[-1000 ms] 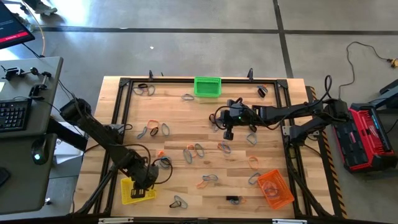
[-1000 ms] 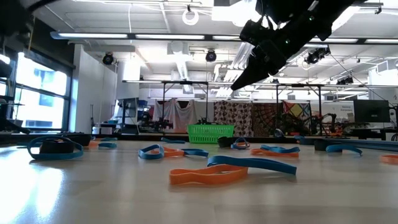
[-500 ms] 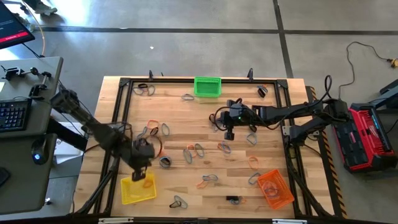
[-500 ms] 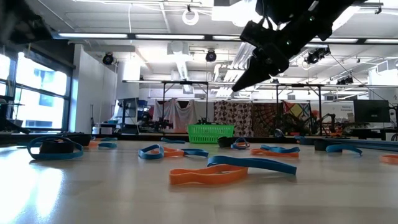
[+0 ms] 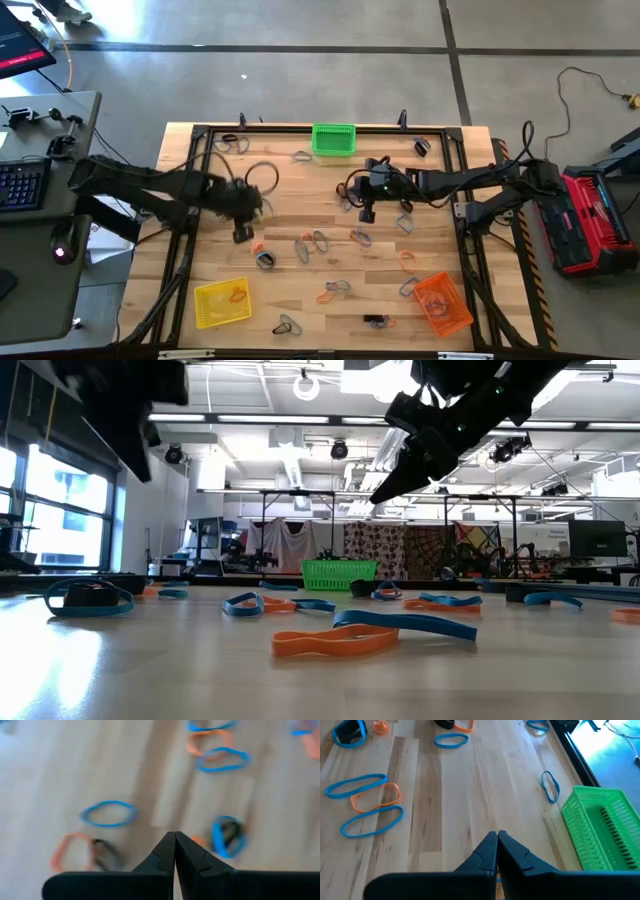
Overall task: Sort rubber bands into baskets
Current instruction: Put the black rubber band into the green bin
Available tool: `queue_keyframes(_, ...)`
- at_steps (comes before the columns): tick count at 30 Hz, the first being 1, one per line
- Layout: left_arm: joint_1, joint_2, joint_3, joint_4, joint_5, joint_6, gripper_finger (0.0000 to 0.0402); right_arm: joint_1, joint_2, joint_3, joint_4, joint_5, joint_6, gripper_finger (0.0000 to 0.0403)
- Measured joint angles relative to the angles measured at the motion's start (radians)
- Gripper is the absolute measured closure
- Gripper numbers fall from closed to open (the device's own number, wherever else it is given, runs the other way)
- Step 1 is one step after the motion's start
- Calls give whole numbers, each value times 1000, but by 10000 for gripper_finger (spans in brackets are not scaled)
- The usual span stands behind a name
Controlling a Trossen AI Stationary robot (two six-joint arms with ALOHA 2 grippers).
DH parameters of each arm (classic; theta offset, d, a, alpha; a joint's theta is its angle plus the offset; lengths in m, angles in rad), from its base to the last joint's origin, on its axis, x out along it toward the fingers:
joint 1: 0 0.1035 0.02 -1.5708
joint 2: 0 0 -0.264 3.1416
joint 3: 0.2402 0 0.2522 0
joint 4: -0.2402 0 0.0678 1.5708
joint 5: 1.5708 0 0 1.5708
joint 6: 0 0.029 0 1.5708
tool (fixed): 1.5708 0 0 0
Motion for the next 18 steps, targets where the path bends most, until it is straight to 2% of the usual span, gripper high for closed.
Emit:
queue_keyframes(10,477,20,0,40,35,339,401,0,0,0,1,3,24,403)
queue_keyframes(18,799,144,2,102,45,493,401,0,0,0,1,3,24,402)
